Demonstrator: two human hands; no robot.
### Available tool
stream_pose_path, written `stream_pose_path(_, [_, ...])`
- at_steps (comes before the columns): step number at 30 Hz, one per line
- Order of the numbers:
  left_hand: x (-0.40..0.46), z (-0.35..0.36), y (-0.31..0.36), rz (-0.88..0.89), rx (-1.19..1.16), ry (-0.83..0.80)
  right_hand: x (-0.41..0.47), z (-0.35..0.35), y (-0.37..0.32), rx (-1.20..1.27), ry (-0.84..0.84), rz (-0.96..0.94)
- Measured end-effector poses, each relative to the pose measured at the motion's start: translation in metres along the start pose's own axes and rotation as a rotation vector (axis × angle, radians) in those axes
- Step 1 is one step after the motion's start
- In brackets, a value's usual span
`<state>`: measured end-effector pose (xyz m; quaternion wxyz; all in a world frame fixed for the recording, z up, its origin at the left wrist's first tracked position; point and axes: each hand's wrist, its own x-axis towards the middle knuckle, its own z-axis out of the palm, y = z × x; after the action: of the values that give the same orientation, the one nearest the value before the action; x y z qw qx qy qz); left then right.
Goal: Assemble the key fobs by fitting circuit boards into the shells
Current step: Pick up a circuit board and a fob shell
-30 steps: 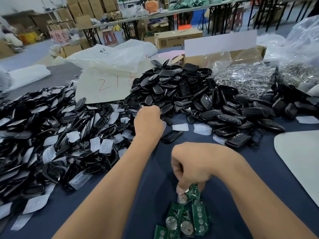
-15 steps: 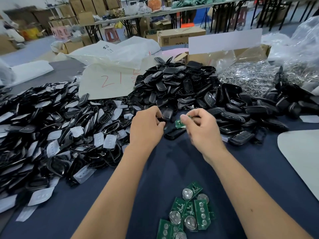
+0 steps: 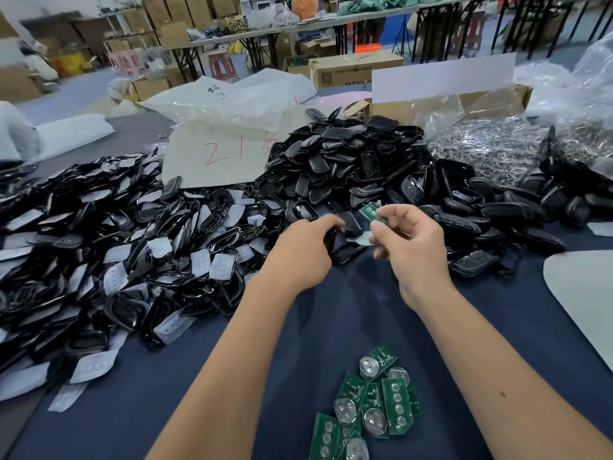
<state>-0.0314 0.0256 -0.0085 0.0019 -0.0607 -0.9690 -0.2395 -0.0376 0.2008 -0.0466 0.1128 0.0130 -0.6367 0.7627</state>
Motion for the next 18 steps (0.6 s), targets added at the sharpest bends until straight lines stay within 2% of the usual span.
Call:
stream_pose_path(2, [-0.002,0.001,-0.002,-0.052,-0.110,0.037,0.000,0.000,0.000,-0.022,0.012,-0.009])
stream_pose_path(6, [-0.011,0.002,-0.010,-0.222,-0.438,0.284,-0.001,0.001,0.001,-0.057,0.008,-0.031])
stream_pose_path(11, [-0.025,0.010,-0.019,-0.358,-0.848,0.419,-0.006,0.007,0.000,-0.077,-0.025,-0.056])
stream_pose_path(14, [-0.028,0.012,-0.022,-0.395,-0.964,0.436,-0.008,0.011,0.001,-0.049,-0.020,-0.063])
stream_pose_path(18, [-0.026,0.008,-0.022,-0.375,-1.050,0.372,-0.011,0.014,0.003,-0.063,-0.037,-0.059])
